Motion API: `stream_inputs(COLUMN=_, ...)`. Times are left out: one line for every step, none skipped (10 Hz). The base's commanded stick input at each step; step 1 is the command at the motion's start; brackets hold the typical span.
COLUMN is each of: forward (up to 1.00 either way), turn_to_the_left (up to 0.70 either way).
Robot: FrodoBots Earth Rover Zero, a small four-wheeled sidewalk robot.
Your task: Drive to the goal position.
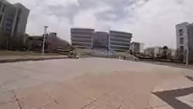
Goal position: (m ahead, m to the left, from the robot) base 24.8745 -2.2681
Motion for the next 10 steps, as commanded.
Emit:
stream_inputs(forward=0.70, turn_to_the_left=0.00)
stream_inputs(forward=0.70, turn_to_the_left=0.00)
stream_inputs(forward=0.70, turn_to_the_left=0.00)
stream_inputs(forward=0.70, turn_to_the_left=0.00)
stream_inputs(forward=0.70, turn_to_the_left=0.00)
stream_inputs(forward=0.70, turn_to_the_left=0.00)
stream_inputs(forward=0.70, turn_to_the_left=0.00)
stream_inputs(forward=0.70, turn_to_the_left=0.00)
stream_inputs(forward=0.70, turn_to_the_left=0.00)
stream_inputs(forward=0.70, turn_to_the_left=0.00)
